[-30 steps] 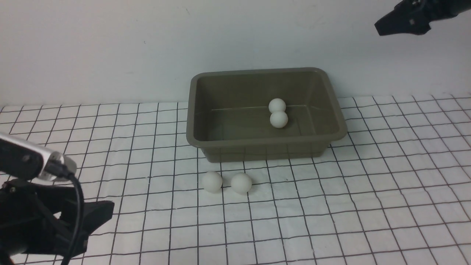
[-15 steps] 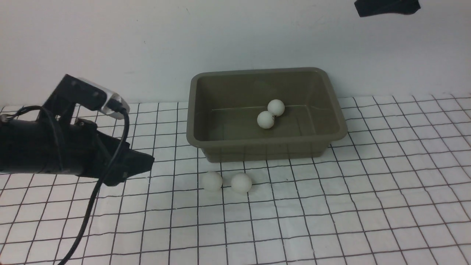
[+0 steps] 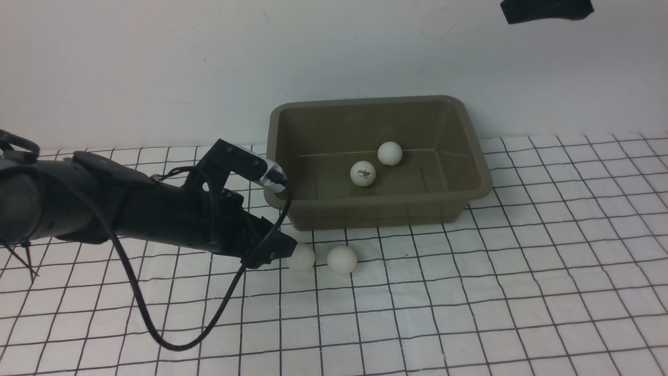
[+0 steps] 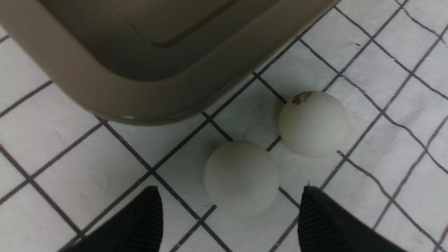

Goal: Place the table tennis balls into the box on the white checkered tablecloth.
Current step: 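Reach for and grasp a ping pong ball on the table beside the basket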

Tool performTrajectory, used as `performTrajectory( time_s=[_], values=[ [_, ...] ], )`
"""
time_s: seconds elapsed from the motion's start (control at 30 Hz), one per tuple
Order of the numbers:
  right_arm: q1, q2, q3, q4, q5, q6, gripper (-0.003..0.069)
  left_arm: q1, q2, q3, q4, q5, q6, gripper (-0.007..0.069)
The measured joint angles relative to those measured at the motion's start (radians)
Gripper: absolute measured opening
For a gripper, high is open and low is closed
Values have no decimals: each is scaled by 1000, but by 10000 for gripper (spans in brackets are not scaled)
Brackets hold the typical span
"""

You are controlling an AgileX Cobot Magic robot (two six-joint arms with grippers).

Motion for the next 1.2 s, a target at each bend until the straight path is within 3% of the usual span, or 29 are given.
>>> performTrajectory(
  time_s=[0.13,0.4,0.73,0.83,0.9,1.03,1.2],
  values=[
    [0,0,0,0,0,0,496,0,48,0,-81,-23,29,468],
    [0,0,0,0,0,0,496,-3,100,0,-267,26,202,468],
    [0,0,0,0,0,-2,496,-27,182,0,-346,30,297,468],
    [0,0,0,0,0,-4,496,-29,190,-2,-395,30,348,427],
    [0,0,0,0,0,-4,496,-30,191,-2,-410,25,377,351],
    [0,0,0,0,0,-4,496,-30,191,-2,-420,31,392,349],
    [0,0,0,0,0,-4,496,-30,180,-2,-396,241,393,349]
  ],
)
